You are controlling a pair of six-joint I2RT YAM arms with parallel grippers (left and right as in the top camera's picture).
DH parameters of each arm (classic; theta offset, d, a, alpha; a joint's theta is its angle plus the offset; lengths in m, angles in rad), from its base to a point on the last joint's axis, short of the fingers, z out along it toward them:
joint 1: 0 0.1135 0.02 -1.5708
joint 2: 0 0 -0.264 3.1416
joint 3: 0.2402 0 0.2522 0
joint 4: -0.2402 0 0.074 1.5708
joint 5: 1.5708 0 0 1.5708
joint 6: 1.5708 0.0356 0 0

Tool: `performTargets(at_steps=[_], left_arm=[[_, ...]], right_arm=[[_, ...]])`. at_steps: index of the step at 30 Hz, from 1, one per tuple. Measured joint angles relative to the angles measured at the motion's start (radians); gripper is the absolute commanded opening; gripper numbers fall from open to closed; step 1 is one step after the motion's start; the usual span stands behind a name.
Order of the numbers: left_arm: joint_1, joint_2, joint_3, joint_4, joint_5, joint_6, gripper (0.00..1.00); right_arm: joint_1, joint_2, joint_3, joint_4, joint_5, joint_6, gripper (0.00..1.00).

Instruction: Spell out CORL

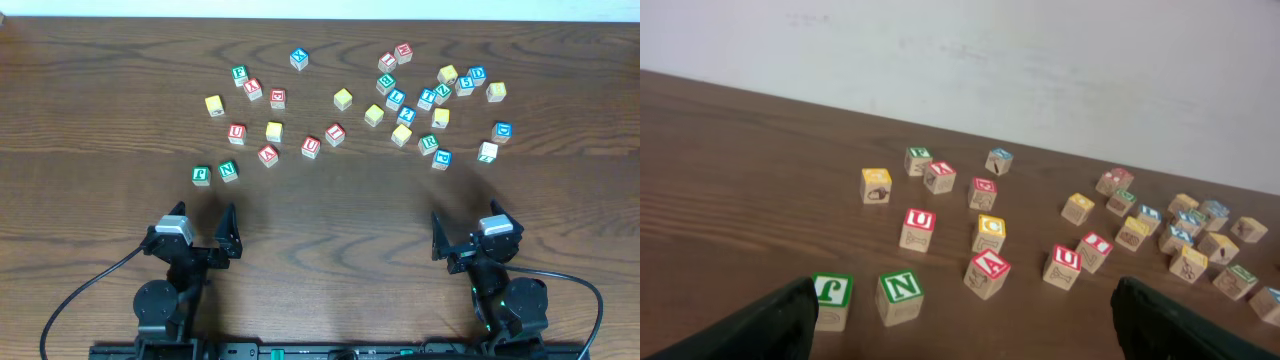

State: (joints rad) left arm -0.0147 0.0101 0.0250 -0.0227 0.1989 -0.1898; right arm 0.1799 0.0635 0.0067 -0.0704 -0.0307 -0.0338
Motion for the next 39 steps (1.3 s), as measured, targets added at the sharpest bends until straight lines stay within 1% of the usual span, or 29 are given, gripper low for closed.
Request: performTargets(at_steps=[4, 6, 9, 13, 14, 15, 16, 17, 20, 22, 24, 28, 35, 38, 39], left_arm=[[0.0, 0.015, 0.033, -0.056, 0.01, 0.0, 0.92], [0.0, 0.08, 0.102, -0.117, 0.013, 0.003, 0.92], [0.0, 0.204, 0.224, -0.156, 0.013, 0.015, 0.92], [0.0, 0.456, 0.451, -0.212, 0.014, 0.035, 0.92], [0.0, 0.55, 0.542, -0.279, 0.013, 0.037, 0.98], [0.0, 0.658, 0.645, -0.327, 0.016, 0.038, 0.98], [0.0, 0.729, 0.713, -0.382, 0.017, 0.043, 0.98], [0.0, 0.803, 0.803, -0.498, 0.017, 0.044, 0.98], [0.001, 1.002, 1.023, -0.682, 0.019, 0.06, 0.98], [0.001, 1.094, 1.106, -0.708, 0.021, 0.063, 0.98], [0.001, 1.159, 1.139, -0.711, 0.021, 0.064, 0.98], [0.001, 1.279, 1.141, -0.714, 0.023, 0.064, 0.98], [0.001, 1.39, 1.142, -0.706, 0.034, 0.083, 0.98], [0.001, 1.433, 1.17, -0.747, 0.039, 0.09, 0.98], [0.001, 1.463, 1.205, -0.783, 0.04, 0.09, 0.98]], right_arm=[[0.0, 0.0, 0.0, 0.0, 0.0, 0.0, 0.99], [0.0, 0.001, 0.0, 0.0, 0.0, 0.0, 0.99], [0.0, 0.002, 0.0, 0.0, 0.0, 0.0, 0.99], [0.0, 0.002, 0.0, 0.001, 0.001, 0.0, 0.99], [0.0, 0.003, 0.0, 0.0, 0.0, 0.0, 0.99], [0.0, 0.003, 0.0, -0.001, 0.001, 0.0, 0.99], [0.0, 0.004, 0.0, 0.0, 0.0, 0.0, 0.99], [0.0, 0.004, 0.0, 0.0, 0.001, 0.0, 0.99], [0.0, 0.005, 0.0, 0.0, 0.001, 0.0, 0.99], [0.0, 0.006, 0.0, 0.0, 0.001, 0.0, 0.99], [0.0, 0.006, 0.0, 0.0, 0.001, 0.0, 0.99], [0.0, 0.006, 0.0, 0.0, 0.001, 0.0, 0.99], [0.0, 0.006, 0.0, 0.0, 0.001, 0.0, 0.99], [0.0, 0.006, 0.0, 0.0, 0.001, 0.0, 0.99], [0.0, 0.006, 0.0, 0.0, 0.001, 0.0, 0.99]])
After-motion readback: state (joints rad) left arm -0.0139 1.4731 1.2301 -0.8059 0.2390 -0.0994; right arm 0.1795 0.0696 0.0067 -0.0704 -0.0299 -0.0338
